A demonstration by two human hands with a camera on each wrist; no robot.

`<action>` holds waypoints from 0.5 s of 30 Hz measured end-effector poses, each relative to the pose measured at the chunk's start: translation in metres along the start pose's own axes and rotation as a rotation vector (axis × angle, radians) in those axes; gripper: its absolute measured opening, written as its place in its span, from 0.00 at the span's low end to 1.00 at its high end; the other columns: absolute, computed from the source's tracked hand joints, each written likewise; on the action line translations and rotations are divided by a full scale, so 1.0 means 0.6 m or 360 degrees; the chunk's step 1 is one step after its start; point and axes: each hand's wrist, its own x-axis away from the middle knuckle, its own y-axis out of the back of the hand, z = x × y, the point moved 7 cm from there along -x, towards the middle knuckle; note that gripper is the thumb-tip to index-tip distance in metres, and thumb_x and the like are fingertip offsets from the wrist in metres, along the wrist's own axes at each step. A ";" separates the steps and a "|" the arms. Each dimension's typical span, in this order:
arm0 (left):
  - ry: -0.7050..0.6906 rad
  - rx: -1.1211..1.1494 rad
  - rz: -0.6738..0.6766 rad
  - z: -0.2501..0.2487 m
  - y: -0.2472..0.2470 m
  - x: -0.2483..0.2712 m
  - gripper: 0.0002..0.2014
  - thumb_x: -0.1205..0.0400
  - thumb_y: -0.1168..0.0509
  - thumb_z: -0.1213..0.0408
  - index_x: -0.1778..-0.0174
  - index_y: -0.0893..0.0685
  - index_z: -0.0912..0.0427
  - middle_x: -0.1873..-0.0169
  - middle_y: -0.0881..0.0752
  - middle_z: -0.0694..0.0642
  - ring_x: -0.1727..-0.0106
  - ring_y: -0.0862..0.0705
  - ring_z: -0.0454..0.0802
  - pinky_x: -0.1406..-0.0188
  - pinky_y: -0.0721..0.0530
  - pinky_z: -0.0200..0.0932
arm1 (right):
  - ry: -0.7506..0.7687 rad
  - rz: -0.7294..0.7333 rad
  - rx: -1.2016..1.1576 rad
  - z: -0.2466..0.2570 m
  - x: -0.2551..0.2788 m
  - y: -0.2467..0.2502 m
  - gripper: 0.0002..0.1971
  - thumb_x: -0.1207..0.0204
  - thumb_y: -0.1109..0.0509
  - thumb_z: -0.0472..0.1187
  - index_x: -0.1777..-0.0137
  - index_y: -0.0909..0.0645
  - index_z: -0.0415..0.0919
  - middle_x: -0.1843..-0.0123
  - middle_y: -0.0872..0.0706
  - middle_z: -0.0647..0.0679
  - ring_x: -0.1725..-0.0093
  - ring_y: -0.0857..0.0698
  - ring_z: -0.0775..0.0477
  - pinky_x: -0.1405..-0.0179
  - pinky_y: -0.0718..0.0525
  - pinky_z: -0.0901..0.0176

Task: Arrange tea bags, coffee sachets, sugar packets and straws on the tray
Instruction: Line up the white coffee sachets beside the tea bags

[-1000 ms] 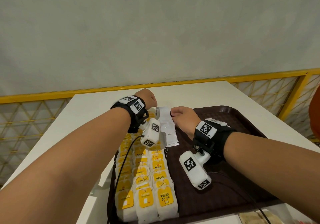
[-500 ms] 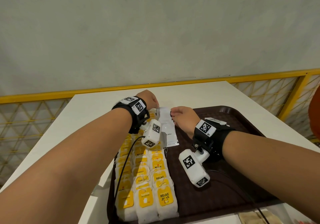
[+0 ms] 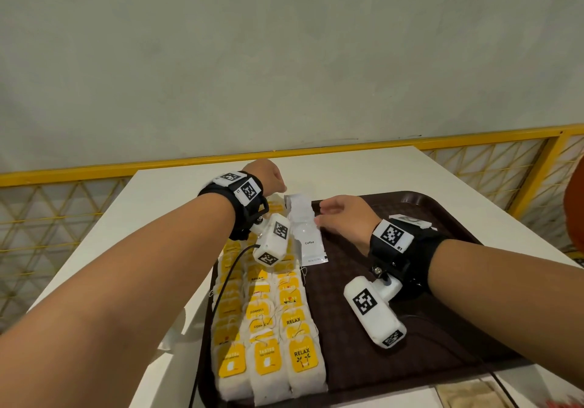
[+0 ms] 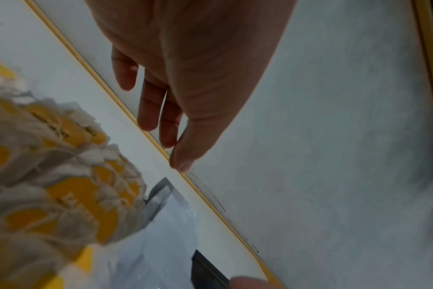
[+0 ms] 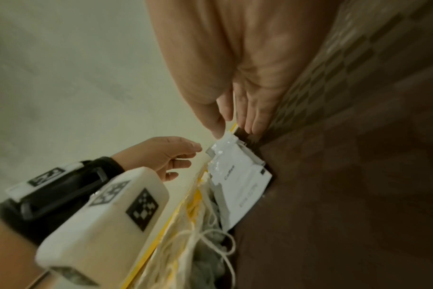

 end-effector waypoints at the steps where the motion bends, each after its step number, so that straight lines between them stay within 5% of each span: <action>1: 0.0003 0.0000 0.0004 0.000 0.001 0.001 0.11 0.21 0.30 0.60 0.48 0.11 0.62 0.47 0.12 0.56 0.43 0.16 0.54 0.48 0.18 0.45 | 0.0016 0.0037 0.0081 0.002 0.007 -0.001 0.22 0.31 0.20 0.39 0.36 0.18 0.39 0.39 0.14 0.46 0.39 0.16 0.48 0.31 0.21 0.50; 6: 0.0014 -0.0011 0.0081 0.005 -0.008 0.005 0.07 0.25 0.26 0.62 0.54 0.09 0.60 0.52 0.10 0.56 0.47 0.14 0.53 0.55 0.17 0.42 | 0.0057 0.0163 0.0350 0.017 0.027 -0.017 0.32 0.37 0.16 0.41 0.32 0.20 0.41 0.34 0.17 0.45 0.38 0.17 0.48 0.32 0.20 0.49; 15: -0.0047 -0.0083 0.0127 -0.002 -0.016 0.009 0.10 0.23 0.27 0.61 0.49 0.09 0.61 0.50 0.11 0.56 0.46 0.15 0.53 0.55 0.20 0.42 | 0.0098 0.0100 0.0607 0.035 0.025 -0.022 0.32 0.35 0.18 0.42 0.30 0.22 0.41 0.34 0.17 0.47 0.37 0.17 0.48 0.35 0.20 0.54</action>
